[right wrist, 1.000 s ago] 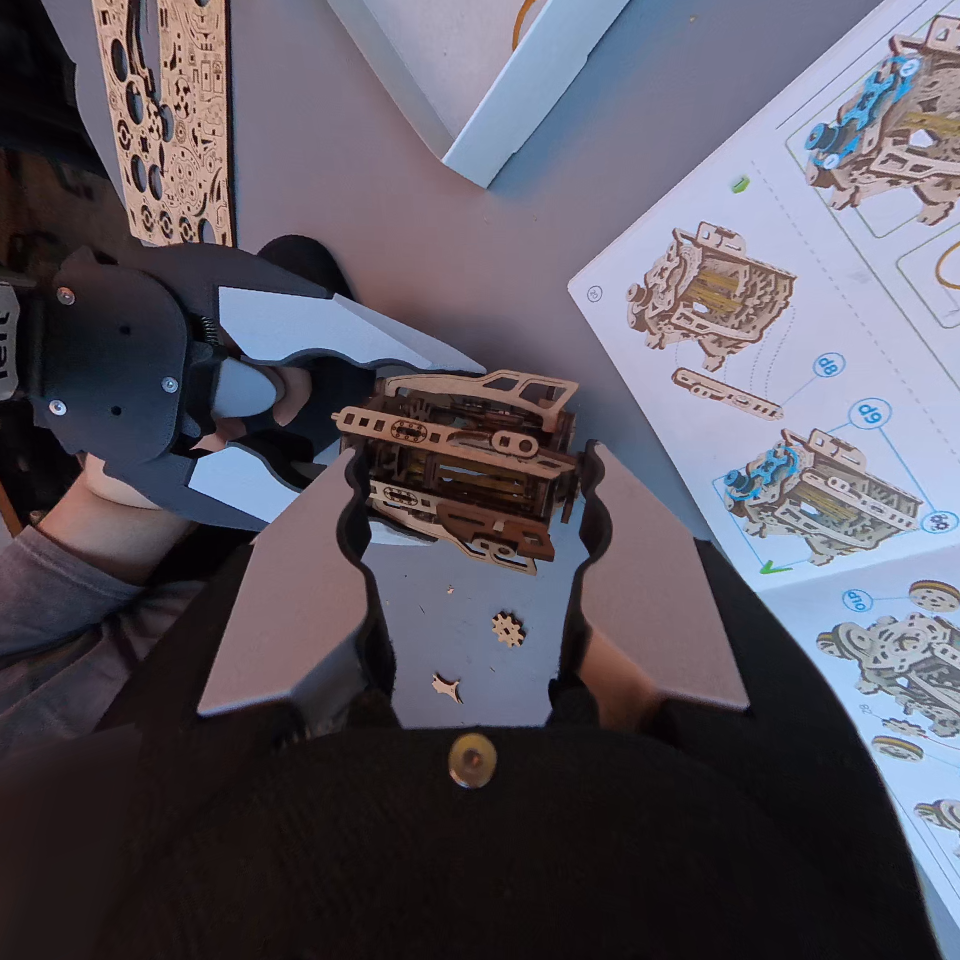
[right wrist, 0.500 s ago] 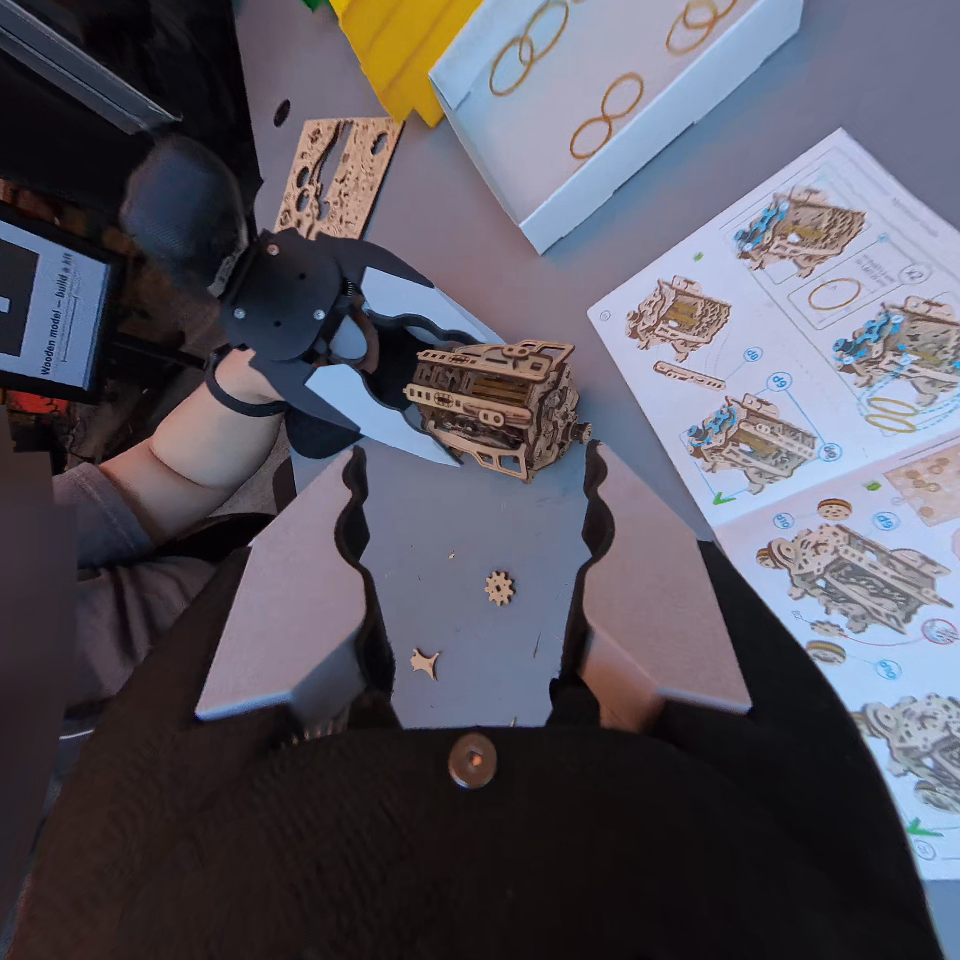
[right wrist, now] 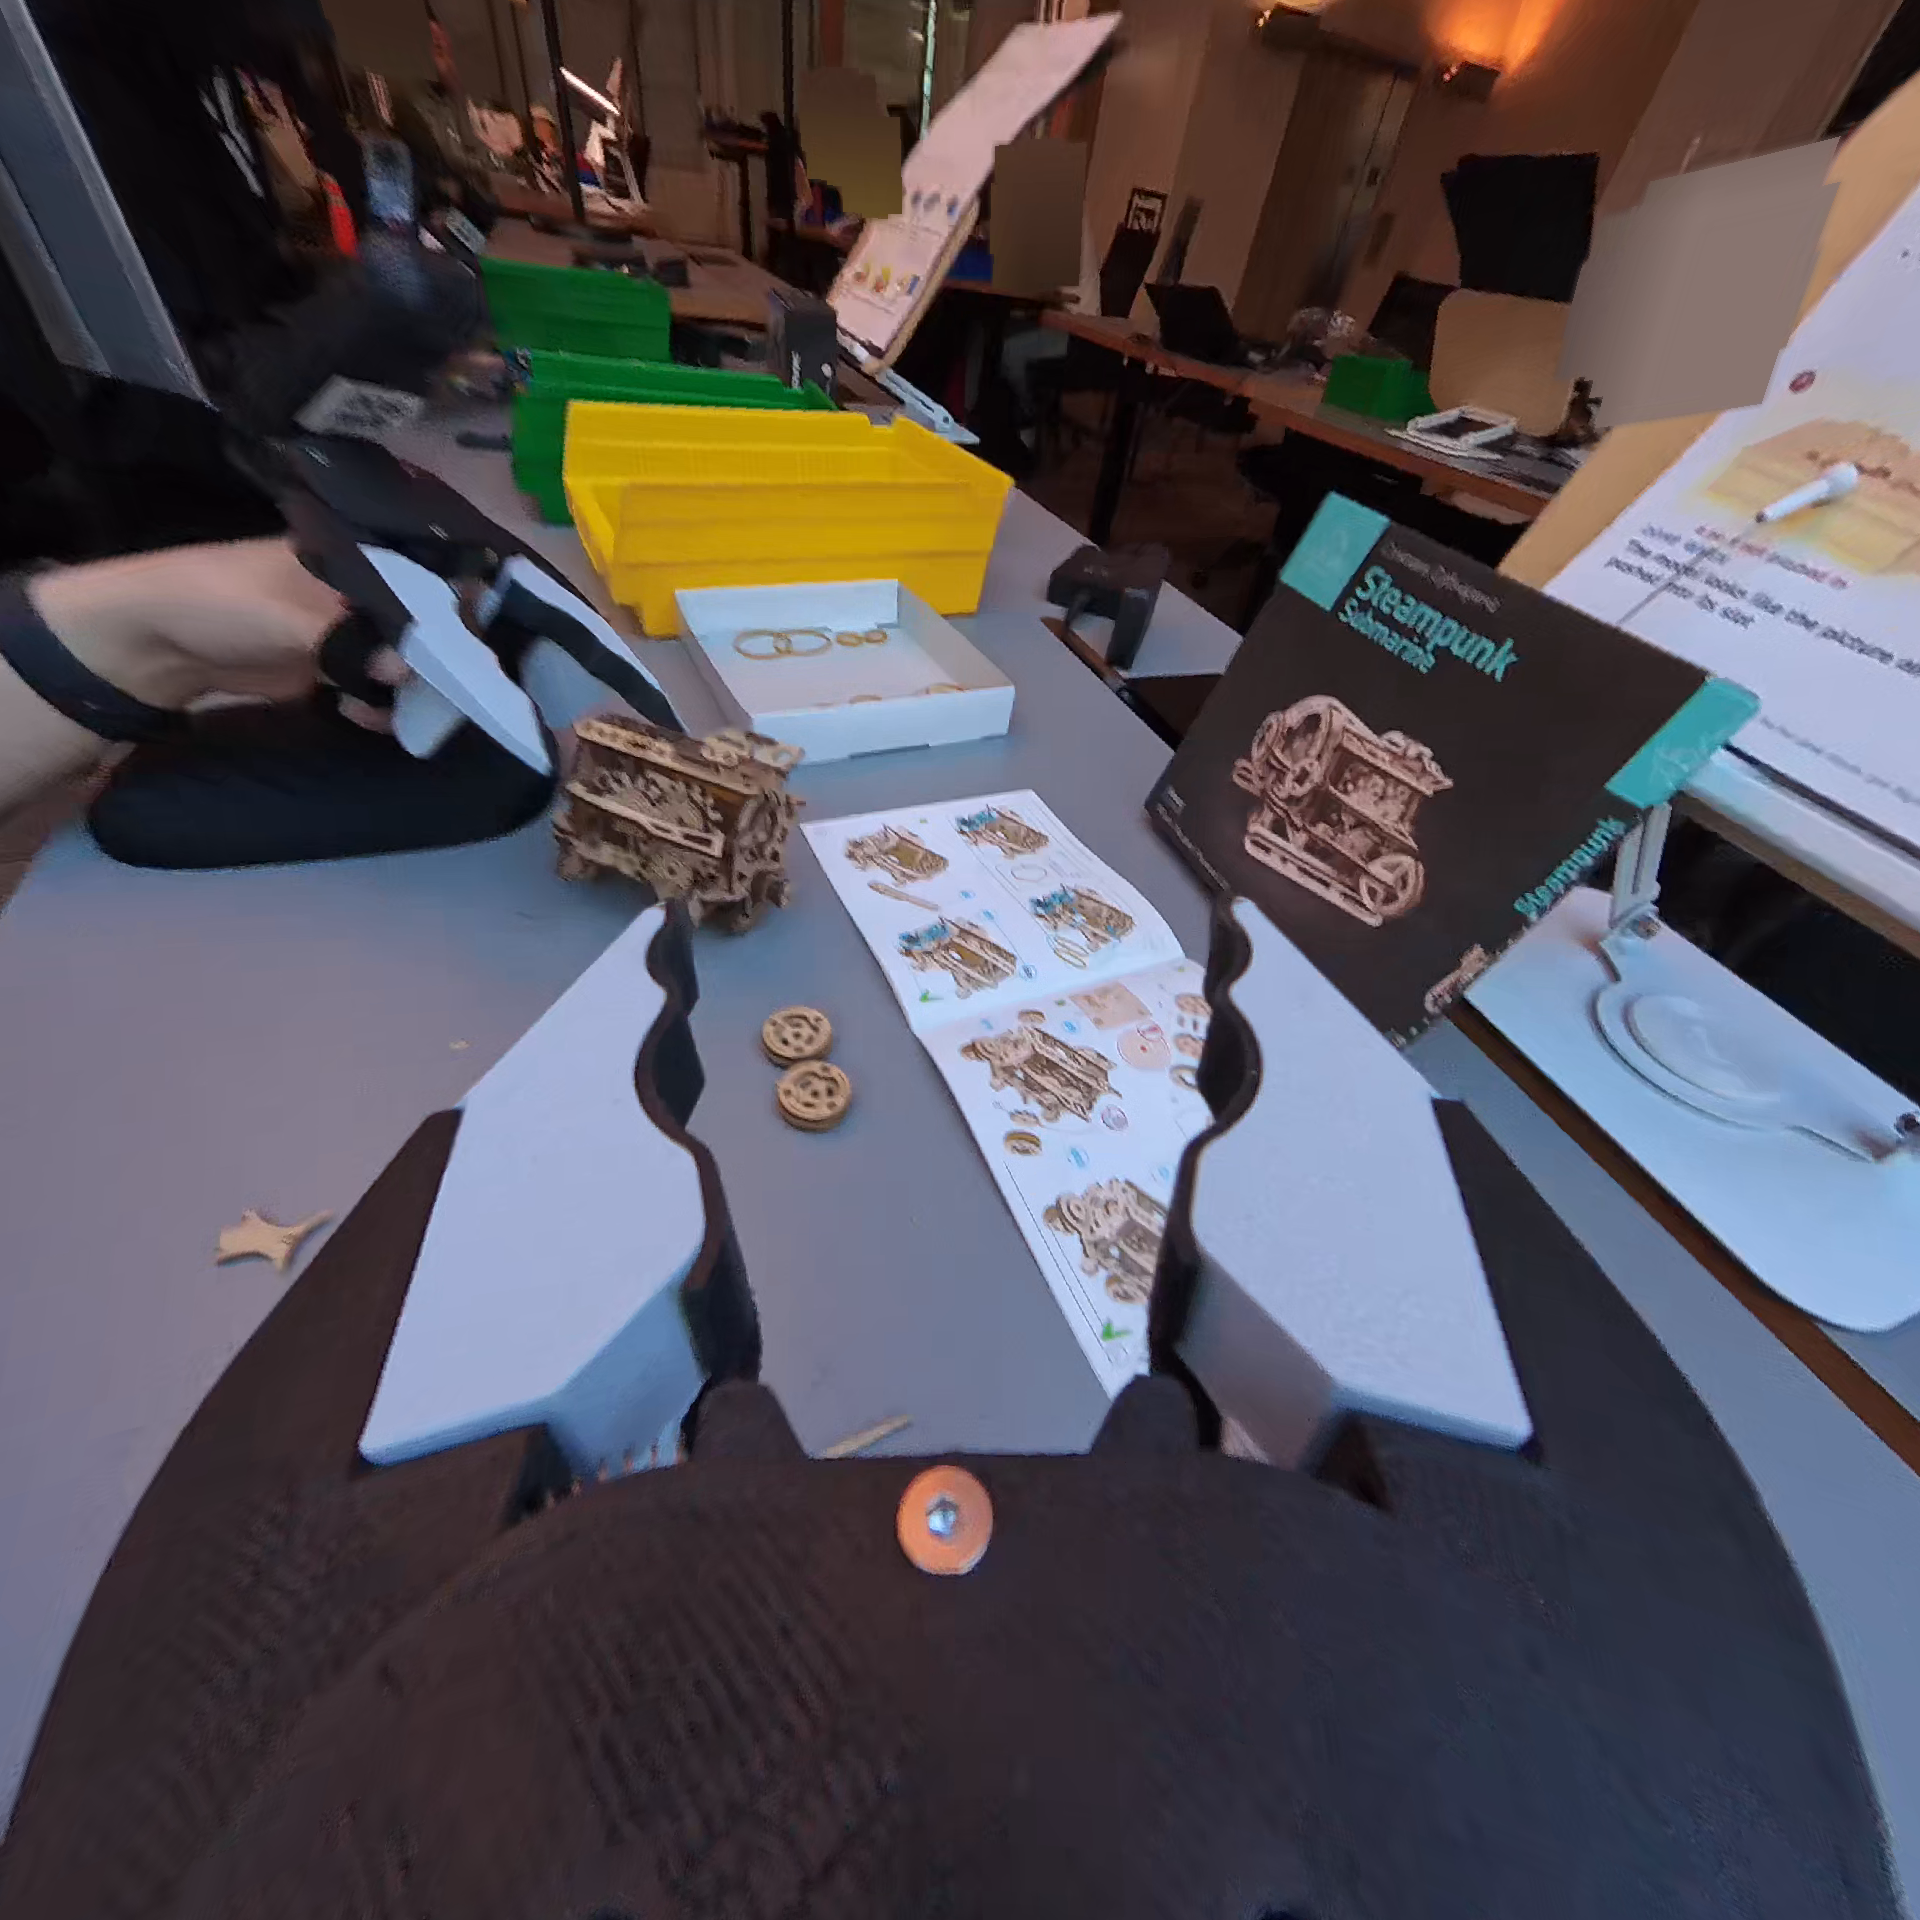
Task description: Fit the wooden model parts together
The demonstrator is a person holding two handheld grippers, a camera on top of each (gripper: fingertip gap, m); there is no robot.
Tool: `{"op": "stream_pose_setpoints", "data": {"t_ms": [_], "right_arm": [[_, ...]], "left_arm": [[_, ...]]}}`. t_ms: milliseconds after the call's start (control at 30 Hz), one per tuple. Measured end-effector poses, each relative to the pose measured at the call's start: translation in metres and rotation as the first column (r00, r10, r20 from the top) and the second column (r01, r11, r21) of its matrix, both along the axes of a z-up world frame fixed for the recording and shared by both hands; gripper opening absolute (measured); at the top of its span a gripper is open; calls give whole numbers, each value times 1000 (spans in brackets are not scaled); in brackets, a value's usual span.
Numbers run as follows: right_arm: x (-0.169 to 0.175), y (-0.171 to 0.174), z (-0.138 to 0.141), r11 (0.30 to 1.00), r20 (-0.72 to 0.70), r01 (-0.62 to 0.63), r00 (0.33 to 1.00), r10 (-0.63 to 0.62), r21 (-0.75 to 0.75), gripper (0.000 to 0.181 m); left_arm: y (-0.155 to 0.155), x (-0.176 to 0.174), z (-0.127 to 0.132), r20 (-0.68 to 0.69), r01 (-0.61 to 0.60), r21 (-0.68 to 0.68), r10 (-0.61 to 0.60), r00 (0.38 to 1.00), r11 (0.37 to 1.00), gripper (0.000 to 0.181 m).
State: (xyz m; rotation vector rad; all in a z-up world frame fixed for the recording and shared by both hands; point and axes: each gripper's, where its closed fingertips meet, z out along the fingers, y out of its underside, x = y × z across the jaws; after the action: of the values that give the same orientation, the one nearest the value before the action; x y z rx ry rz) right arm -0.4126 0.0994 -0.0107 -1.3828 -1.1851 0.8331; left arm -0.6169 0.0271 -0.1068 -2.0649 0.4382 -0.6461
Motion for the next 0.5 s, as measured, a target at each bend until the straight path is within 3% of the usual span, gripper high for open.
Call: {"op": "stream_pose_setpoints", "data": {"t_ms": [67, 233, 400, 500], "right_arm": [[5, 7, -26, 998, 25, 55, 998, -56, 23, 94], [16, -13, -73, 990, 72, 96, 992, -104, 104, 85], [17, -21, -67, 971, 73, 107, 989, -125, 213, 84], [17, -20, -64, 957, 75, 113, 988, -138, 266, 79]], "left_arm": [[-3, -10, 4, 0, -60, 19, 60, 998, 998, 86], [-25, -16, 20, 8, -130, 178, 130, 991, 975, 81], [-43, -16, 34, -75, -156, 422, 206, 976, 893, 77], [-48, -14, 42, -66, -179, 429, 229, 971, 886, 75]]}}
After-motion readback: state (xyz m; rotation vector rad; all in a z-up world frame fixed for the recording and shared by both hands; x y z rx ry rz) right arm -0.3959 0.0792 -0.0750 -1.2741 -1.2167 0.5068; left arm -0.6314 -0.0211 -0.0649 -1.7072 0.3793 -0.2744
